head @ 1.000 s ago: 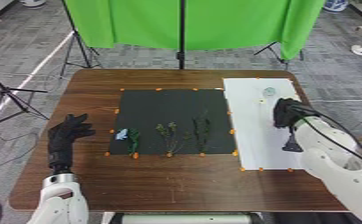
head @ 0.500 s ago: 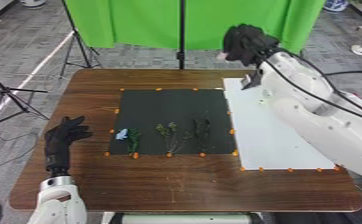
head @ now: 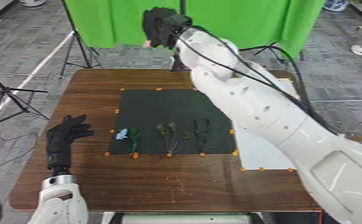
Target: Arrange flowers
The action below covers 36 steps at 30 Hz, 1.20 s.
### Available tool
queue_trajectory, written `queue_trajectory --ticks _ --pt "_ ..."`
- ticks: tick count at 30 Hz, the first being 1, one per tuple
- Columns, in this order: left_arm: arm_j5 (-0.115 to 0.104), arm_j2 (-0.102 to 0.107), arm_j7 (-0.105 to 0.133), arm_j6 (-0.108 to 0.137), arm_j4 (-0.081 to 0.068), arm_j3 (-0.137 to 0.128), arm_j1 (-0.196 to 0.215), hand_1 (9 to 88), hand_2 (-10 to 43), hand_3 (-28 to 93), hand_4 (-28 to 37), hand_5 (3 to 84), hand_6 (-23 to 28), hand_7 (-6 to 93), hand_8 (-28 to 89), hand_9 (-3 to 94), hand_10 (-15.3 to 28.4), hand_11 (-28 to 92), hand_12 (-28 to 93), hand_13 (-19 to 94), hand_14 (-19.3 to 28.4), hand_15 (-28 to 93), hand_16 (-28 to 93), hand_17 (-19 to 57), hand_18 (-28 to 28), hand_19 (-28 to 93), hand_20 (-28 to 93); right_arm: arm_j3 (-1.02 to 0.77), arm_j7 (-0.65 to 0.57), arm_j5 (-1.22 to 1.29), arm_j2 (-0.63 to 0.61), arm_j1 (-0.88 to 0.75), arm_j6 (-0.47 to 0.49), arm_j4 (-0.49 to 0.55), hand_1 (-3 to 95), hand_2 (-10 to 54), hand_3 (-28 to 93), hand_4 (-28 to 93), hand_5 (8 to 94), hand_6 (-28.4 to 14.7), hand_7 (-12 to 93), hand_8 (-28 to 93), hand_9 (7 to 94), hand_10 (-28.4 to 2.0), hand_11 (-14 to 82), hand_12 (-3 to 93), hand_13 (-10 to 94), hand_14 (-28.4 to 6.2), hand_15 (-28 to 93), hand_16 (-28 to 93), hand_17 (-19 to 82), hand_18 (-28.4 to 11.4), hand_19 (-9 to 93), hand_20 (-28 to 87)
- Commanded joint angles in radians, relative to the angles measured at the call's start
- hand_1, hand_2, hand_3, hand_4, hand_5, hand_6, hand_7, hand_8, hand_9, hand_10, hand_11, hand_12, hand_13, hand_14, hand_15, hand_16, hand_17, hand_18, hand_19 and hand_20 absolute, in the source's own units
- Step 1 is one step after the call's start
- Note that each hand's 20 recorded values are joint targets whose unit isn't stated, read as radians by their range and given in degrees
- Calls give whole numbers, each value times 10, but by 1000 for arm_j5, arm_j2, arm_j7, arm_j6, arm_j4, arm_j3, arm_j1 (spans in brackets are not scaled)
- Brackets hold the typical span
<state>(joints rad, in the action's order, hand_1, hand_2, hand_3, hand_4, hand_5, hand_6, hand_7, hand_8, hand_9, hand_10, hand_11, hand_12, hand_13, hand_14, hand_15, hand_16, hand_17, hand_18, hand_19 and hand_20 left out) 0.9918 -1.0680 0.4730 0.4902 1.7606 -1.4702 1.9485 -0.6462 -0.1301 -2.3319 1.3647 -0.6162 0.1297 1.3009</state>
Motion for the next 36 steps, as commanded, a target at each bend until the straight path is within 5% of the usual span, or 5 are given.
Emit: queue_trajectory --ticks 1,3,8,13,36 --pt "-41 -24 44 85 -1 62 1 252 151 584 -283 642 85 84 -47 650 177 232 143 621 213 403 -28 216 251 692 171 46 65 -151 161 -112 132 -54 680 -95 538 -162 735 8 410 61 883 -78 108 452 889 -1 585 377 565 -139 932 530" --pt "-77 -24 61 94 4 62 5 253 153 582 -283 626 88 79 -46 628 174 224 141 620 213 403 -27 216 252 694 171 47 99 -201 173 -136 161 -50 680 -95 538 -165 733 8 413 60 881 -78 109 454 888 -1 588 377 565 -139 932 531" --pt "-105 -21 58 129 11 66 0 253 314 479 -283 586 91 65 -44 610 179 214 138 621 217 398 -32 227 259 703 156 57 116 -224 176 -171 215 -33 679 -95 539 -168 730 10 418 58 882 -77 108 453 887 -1 592 376 565 -139 932 532" --pt "-110 -24 51 141 17 61 3 200 383 523 -283 612 94 71 -48 645 179 219 138 650 212 380 -30 253 259 719 117 39 131 -256 186 -216 243 -35 677 -95 544 -171 728 10 421 58 883 -77 108 452 887 -1 594 374 565 -139 932 534" --pt "-78 -24 20 74 -4 72 -22 189 336 579 -283 619 92 76 -49 649 178 225 140 646 212 384 -28 248 258 736 84 35 34 -245 156 -251 228 -26 601 -95 560 -164 694 16 318 42 830 -81 46 338 873 -12 584 363 558 -144 932 536"
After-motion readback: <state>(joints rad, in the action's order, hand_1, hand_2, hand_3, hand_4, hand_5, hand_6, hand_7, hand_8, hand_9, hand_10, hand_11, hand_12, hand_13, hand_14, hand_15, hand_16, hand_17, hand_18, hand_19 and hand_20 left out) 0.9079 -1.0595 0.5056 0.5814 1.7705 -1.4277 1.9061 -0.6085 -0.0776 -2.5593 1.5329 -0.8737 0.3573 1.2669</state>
